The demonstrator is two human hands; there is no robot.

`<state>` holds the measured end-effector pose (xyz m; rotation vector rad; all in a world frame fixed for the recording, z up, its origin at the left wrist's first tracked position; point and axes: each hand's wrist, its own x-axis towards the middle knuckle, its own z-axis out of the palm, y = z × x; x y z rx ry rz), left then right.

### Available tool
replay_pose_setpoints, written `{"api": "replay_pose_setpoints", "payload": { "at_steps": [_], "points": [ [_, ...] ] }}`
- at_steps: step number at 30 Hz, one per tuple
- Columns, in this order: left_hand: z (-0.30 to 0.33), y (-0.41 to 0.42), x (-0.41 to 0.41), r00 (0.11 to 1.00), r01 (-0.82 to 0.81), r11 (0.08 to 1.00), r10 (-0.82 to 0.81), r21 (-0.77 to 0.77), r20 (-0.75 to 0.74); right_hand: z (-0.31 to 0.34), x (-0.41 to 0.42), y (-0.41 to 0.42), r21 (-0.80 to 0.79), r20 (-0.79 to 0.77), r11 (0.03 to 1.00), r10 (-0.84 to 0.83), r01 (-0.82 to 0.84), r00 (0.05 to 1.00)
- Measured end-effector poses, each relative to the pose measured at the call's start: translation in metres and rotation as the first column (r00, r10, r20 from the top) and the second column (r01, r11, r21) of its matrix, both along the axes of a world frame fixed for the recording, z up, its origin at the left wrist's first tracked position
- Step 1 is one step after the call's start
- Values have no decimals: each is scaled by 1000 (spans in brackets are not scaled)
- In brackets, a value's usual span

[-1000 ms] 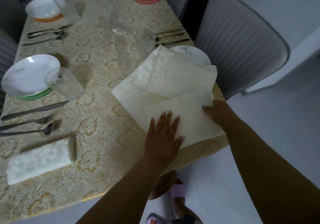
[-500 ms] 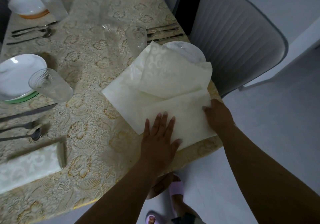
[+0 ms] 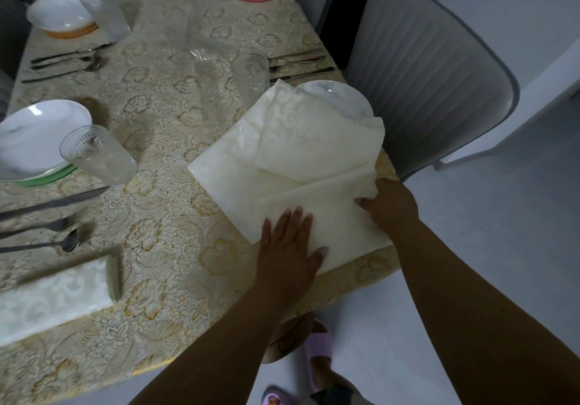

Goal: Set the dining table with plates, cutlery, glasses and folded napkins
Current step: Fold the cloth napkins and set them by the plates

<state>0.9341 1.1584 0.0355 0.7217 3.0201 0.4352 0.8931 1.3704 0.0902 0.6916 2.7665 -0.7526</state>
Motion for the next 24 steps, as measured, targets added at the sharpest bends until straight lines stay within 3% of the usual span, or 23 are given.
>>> {"api": "replay_pose_setpoints", "payload": {
  "at_steps": [2, 7, 10, 12, 14, 16, 20, 22, 24],
  "points": [
    [9, -1, -10, 999, -33, 991, 30, 131, 26, 11, 2, -12, -69, -107, 996, 53, -61, 993],
    [64, -21, -55, 994, -105, 897, 91, 428, 52, 57, 4, -43, 9, -323, 924, 363, -381, 874],
    [121, -40, -76, 975, -81, 786, -65, 612, 212, 96, 3, -64, 52, -339, 811, 563, -582, 754],
    [154, -56, -82, 903, -151, 766, -150, 625, 402, 123, 2, -78, 33, -366, 757, 616, -652, 697],
    [176, -72, -80, 847, -201, 762, -181, 616, 500, 144, 0, -92, 7, -379, 739, 626, -674, 682],
    [186, -87, -77, 844, -254, 748, -138, 613, 518, 155, -6, -99, 36, -361, 723, 653, -690, 666],
    [189, -114, -71, 849, -394, 613, -42, 684, 527, 158, -18, -91, 8, -189, 744, 657, -668, 730],
    [189, -125, -70, 870, -420, 588, 45, 692, 491, 151, -24, -91, 1, -225, 780, 610, -626, 760],
    [195, -134, -71, 892, -419, 551, 102, 721, 441, 149, -29, -101, 31, -354, 830, 531, -557, 770]
  ]
}}
